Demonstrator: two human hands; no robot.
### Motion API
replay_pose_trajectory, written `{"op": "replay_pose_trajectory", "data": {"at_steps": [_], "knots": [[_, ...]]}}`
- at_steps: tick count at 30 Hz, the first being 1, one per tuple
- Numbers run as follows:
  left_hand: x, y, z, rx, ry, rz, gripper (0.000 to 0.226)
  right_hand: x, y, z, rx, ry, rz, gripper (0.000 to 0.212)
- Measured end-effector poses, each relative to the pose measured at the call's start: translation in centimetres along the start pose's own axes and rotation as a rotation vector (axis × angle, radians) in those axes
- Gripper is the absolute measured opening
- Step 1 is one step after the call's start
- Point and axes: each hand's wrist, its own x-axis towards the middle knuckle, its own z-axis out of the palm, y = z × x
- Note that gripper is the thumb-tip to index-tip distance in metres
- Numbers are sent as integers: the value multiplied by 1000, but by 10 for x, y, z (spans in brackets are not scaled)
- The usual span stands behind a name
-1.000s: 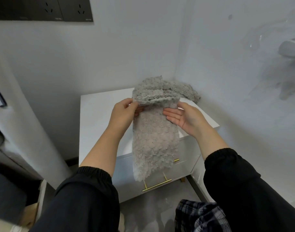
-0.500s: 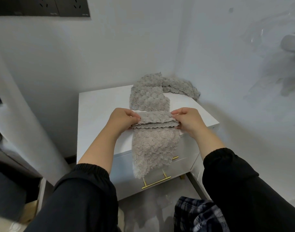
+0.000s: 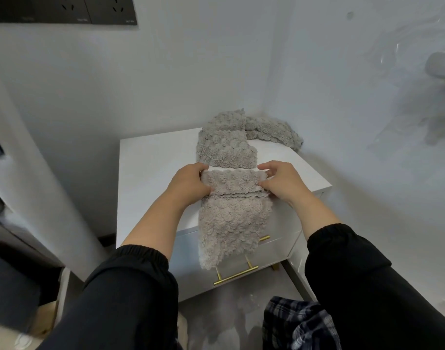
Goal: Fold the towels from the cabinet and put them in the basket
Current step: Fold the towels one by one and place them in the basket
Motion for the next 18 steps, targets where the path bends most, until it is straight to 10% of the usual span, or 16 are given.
{"op": "replay_pose_trajectory", "data": {"at_steps": [5,18], "knots": [[-2,7,-2,-2,124,0,6,-2,-9,-7,60,48,23,34],[-4,11,-2,-232,313,96,16,-6,-16,-6,185,271,-156,22]]}}
